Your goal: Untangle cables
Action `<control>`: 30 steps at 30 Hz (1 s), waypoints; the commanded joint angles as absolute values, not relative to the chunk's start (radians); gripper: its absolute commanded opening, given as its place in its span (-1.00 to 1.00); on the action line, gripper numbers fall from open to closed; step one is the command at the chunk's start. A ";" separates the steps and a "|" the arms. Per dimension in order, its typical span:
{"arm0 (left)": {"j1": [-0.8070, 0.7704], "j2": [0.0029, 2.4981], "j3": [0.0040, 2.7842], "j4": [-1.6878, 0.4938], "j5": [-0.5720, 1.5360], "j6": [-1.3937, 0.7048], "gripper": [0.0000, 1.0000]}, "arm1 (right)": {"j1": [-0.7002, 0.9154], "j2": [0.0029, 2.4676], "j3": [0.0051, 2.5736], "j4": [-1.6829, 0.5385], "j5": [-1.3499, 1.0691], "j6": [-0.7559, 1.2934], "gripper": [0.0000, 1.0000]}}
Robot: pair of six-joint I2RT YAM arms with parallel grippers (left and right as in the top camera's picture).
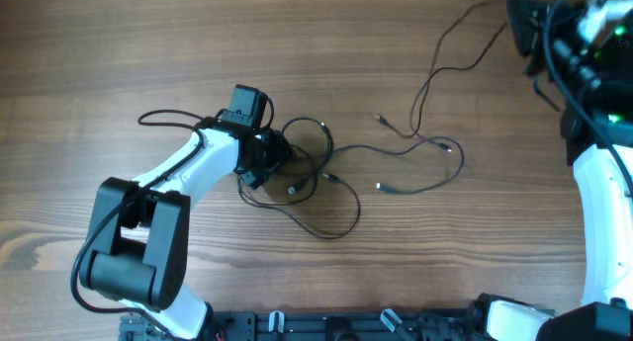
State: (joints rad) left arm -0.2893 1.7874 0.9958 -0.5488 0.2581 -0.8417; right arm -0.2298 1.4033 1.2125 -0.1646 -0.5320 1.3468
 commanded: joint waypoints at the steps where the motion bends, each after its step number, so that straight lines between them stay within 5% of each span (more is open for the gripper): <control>1: -0.298 1.833 0.961 -0.547 0.230 -0.823 0.34 | -0.229 1.418 1.217 -0.255 -0.319 1.578 -0.82; 5: -0.298 1.833 0.961 -0.533 0.230 -0.827 0.28 | -0.227 1.429 1.217 -0.248 -0.433 1.619 -0.30; 6: -0.298 1.833 0.961 -0.533 0.230 -0.831 0.27 | -0.228 1.430 1.217 -0.248 -0.419 1.631 -0.37; 7: -0.298 1.833 0.961 -0.534 0.230 -0.841 0.26 | -0.228 1.431 1.217 -0.249 -0.374 1.630 -0.78; 8: -0.298 1.833 0.961 -0.534 0.231 -0.845 0.23 | -0.228 1.431 1.217 -0.255 -0.327 1.630 -0.91; 15: -0.332 1.833 0.961 -0.533 0.230 -0.845 0.16 | -0.228 1.433 1.217 -0.406 0.376 1.328 -0.91; 19: -0.361 1.833 0.961 -0.522 0.229 -0.845 0.18 | -0.261 1.444 1.217 -0.310 0.740 1.169 -0.92; 25: -0.390 1.833 0.961 -0.514 0.207 -0.845 0.15 | -0.371 1.444 1.217 -0.021 0.537 0.779 -0.91; 30: -0.391 1.833 0.961 -0.496 0.207 -0.845 0.16 | -0.374 1.505 1.217 -0.377 0.437 0.852 -0.91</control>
